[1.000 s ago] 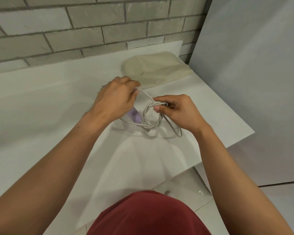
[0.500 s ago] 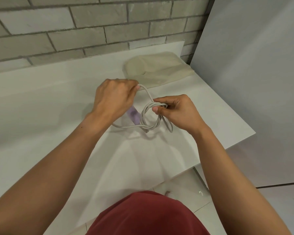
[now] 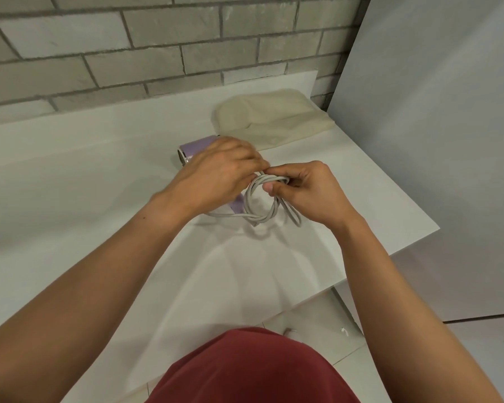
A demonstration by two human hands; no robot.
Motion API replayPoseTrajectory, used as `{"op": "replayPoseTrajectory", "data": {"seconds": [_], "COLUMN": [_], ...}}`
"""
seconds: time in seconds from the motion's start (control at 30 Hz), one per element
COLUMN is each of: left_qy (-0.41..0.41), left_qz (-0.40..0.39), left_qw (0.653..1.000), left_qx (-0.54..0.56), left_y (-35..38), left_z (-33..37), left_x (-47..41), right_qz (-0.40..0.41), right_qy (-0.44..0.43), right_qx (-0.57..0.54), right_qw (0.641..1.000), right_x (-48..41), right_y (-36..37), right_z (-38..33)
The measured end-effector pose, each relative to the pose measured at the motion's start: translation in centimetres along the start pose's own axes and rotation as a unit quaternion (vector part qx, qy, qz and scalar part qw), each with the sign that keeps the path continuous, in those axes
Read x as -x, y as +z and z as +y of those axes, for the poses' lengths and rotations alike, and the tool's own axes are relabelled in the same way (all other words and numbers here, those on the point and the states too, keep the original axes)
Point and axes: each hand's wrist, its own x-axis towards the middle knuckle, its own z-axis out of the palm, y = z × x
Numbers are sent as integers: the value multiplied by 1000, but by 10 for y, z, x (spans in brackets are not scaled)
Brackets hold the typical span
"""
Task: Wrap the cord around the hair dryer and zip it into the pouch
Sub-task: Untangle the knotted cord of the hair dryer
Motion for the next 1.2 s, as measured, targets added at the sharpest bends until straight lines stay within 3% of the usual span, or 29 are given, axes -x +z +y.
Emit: {"op": "replayPoseTrajectory", "data": {"seconds": [0.17,0.4,0.53,0.63,0.8,0.87,1.2], "left_qy": [-52,-219,-252,-231,-34,-8,-190], "left_qz": [41,157,141,96,25,26,143], "left_qw": [997,963,957,968,999,999,970], "left_qx": [-32,3,14,15,-23,-46,-47], "left_y": [5,-7,-6,-2,-1,5,14], "left_z": [1,-7,-7,-16,-8,-3,0], "left_x": [-1,6,7,6,0,0,10], "right_qz": [42,35,26,10,11,15,32], "right_qy": [18,38,29,21,23,13,17], "right_qx": [-24,-40,-54,-44,-30,-32,-75], "right_qw": [999,998,998,999,999,999,997], "right_x": [0,2,0,-1,-3,-3,1], "right_y": [-3,-2,2,2,-1,-3,-4], "right_z": [0,2,-2,-1,2,1,0]}}
